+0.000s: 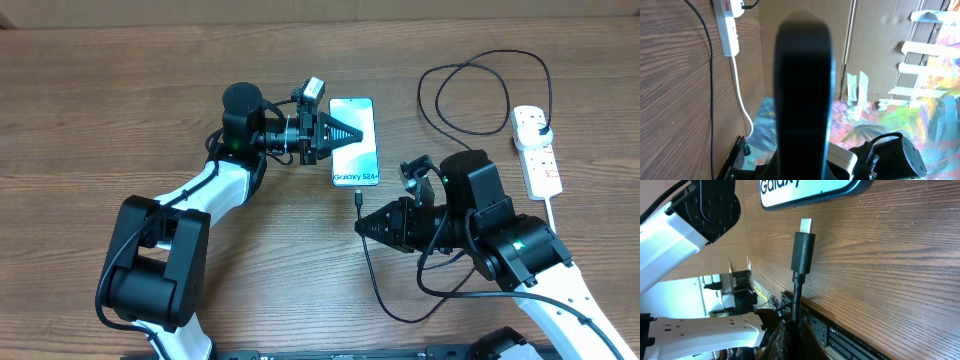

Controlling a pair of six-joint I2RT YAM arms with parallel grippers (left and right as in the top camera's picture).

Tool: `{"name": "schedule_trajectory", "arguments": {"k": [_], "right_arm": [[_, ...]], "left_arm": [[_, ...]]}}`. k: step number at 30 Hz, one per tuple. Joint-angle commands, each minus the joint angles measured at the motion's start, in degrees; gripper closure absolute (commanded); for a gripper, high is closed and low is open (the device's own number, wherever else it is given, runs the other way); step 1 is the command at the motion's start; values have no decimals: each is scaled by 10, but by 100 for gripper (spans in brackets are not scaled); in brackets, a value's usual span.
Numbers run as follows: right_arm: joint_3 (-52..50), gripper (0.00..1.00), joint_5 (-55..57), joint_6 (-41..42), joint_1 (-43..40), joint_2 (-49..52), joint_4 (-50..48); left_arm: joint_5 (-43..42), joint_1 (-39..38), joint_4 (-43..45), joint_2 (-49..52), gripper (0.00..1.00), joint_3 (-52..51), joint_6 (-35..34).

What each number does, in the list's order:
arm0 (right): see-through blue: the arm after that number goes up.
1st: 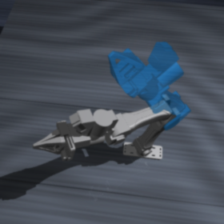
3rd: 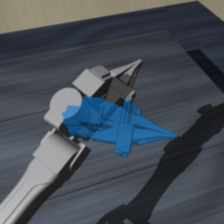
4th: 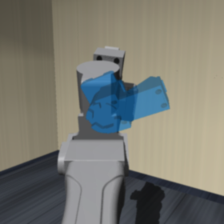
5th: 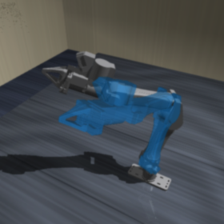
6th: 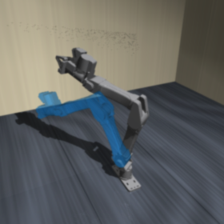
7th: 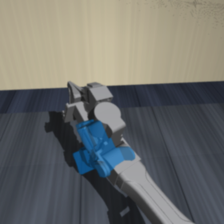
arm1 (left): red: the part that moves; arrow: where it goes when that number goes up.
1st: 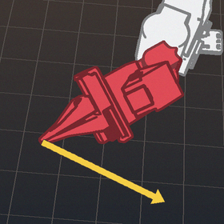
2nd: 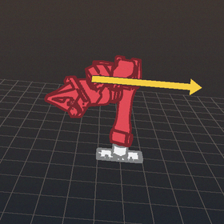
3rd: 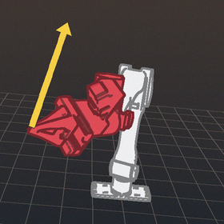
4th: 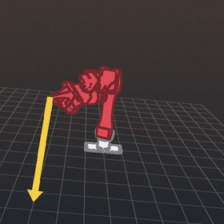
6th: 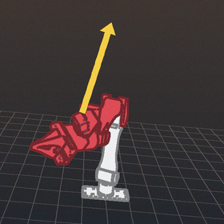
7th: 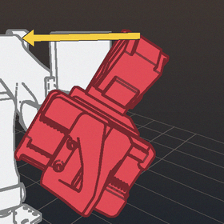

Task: Plug charger to phone and switch on socket

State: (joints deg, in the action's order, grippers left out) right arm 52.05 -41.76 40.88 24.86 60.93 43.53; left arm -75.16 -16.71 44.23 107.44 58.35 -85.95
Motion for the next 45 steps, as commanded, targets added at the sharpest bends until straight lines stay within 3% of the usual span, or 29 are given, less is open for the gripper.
{"name": "schedule_trajectory", "arguments": {"k": [1,21,34,45], "right_arm": [[-3,96,-5,-4,3,-3,-4],[-3,96,-2,-4,3,-3,-26],[-3,96,1,-4,3,-3,7],[-3,96,1,-4,3,-3,-12]], "left_arm": [[2,6,-1,-5,96,17,20],[-16,4,-7,-4,96,17,19],[-7,4,-7,-4,96,17,-46],[-3,4,-7,-4,96,17,-14]]}}
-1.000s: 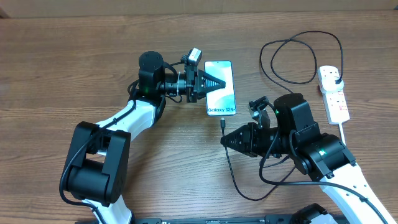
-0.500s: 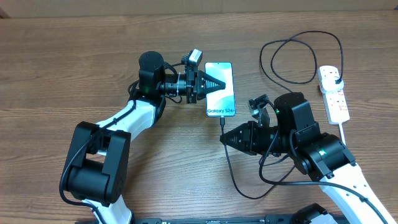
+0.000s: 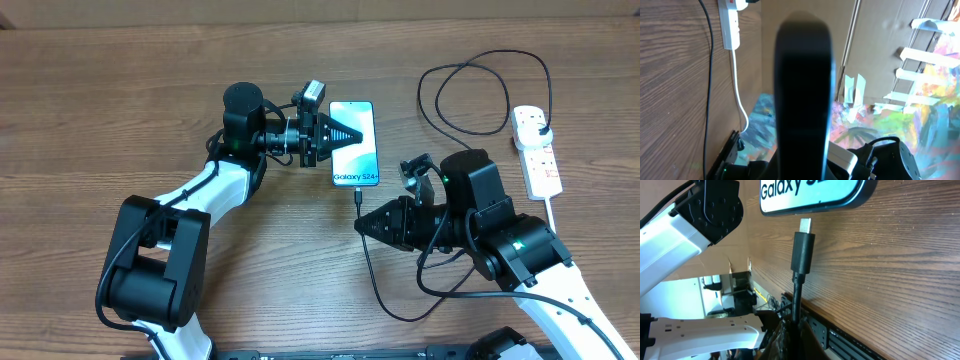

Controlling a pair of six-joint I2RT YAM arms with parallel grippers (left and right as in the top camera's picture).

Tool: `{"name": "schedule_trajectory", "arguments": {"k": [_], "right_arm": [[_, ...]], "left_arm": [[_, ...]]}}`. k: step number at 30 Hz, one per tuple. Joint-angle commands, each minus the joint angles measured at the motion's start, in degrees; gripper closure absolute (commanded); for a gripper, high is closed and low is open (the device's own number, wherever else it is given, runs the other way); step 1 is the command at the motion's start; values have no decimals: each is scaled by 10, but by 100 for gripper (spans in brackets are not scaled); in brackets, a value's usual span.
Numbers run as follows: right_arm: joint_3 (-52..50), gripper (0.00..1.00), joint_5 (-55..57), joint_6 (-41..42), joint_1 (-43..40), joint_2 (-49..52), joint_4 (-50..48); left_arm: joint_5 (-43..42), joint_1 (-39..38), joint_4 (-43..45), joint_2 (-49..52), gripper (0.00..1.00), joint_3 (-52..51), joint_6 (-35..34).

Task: Plug charger to phone and switch on socket

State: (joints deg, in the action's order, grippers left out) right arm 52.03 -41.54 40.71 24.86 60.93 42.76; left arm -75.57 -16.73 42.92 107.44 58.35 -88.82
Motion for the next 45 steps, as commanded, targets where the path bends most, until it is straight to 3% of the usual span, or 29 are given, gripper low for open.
{"name": "schedule_trajectory", "arguments": {"k": [1,28,38,45], "right_arm": [[-3,96,-1,-2,3,-3,-3],[-3,96,10,-2,3,0,-17],[-3,96,-1,-10,3,61,-19],[-3,96,22,-55,3,64,-37]], "left_arm": [[2,4,6,-4,96,17,16],[-10,-3,6,-4,96,17,13],[-17,-6,6,-4,96,17,-12],[-56,-5,6,-4,96,17,66]]}}
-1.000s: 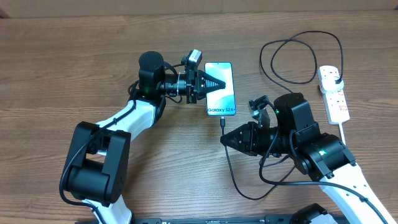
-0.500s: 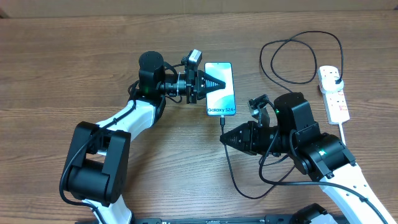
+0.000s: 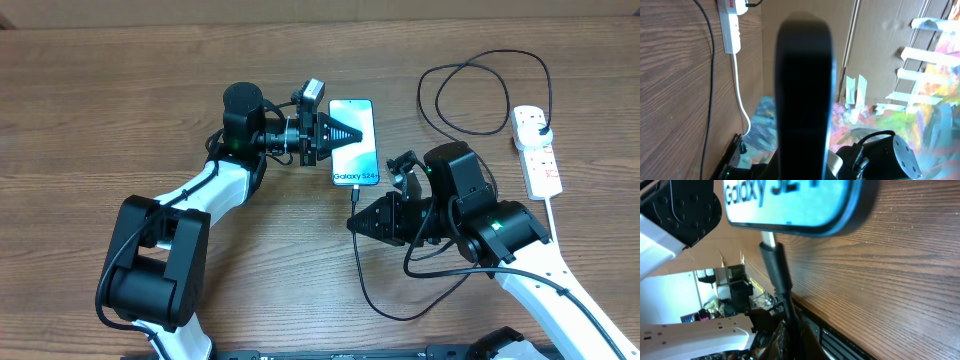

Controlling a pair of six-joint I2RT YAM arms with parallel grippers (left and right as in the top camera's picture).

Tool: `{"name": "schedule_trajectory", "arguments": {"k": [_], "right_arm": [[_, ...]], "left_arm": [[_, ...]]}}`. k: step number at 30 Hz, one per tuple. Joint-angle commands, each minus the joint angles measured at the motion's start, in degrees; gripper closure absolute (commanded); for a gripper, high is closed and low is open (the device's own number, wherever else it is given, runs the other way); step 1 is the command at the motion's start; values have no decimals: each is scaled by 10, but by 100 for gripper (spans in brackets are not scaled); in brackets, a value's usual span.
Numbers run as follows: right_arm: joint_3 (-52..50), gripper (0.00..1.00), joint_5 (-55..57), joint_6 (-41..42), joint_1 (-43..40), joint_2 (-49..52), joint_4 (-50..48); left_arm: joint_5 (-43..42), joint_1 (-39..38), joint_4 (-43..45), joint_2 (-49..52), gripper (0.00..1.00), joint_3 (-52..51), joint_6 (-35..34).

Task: Plug charger to phone and switch on socket
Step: 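Push the plug up into the phone's bottom port with the right gripper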

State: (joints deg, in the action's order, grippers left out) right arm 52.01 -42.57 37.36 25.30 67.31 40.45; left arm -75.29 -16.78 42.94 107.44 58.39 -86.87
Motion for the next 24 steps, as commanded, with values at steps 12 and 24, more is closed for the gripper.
{"name": "schedule_trajectory", "arguments": {"k": [12,24], "right_arm": [[13,96,76,-62,-2,-7,-16],[13,86,104,-62,-2,-8,-10]], "left_arm": [[-120,-7,6,-4,96,17,146],[-101,-14,6,-4,96,17,140]]}}
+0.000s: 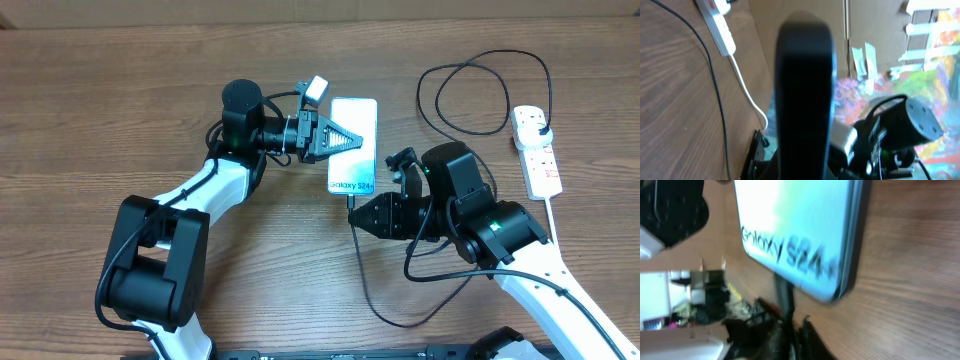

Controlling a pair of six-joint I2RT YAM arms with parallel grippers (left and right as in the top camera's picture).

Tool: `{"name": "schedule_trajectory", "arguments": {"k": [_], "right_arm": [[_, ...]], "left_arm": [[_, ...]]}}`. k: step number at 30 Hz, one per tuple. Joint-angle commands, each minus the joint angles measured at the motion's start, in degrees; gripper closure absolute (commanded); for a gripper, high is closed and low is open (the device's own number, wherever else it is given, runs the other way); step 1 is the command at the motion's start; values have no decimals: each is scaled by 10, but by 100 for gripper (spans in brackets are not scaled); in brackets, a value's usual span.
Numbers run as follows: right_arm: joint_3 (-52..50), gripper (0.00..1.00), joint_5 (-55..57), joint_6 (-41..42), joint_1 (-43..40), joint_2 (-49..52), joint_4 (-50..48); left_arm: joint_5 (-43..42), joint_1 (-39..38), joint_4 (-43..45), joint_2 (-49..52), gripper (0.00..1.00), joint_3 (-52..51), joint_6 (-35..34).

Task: Plug charger to phone and switch on socket
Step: 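Push the plug up into the phone's bottom port with the right gripper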

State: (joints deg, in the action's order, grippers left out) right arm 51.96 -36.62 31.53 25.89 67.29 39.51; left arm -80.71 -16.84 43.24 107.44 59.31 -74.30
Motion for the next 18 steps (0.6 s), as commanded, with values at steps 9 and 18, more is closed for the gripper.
{"name": "schedule_trajectory", "arguments": {"k": [9,18], "right_arm": [[14,73,44,-3,-7,-39,44],[14,63,193,26,89,-52,52]], "left_arm": [[24,-13,3,-4,96,7,4],[63,-13,3,-4,96,7,20]]}}
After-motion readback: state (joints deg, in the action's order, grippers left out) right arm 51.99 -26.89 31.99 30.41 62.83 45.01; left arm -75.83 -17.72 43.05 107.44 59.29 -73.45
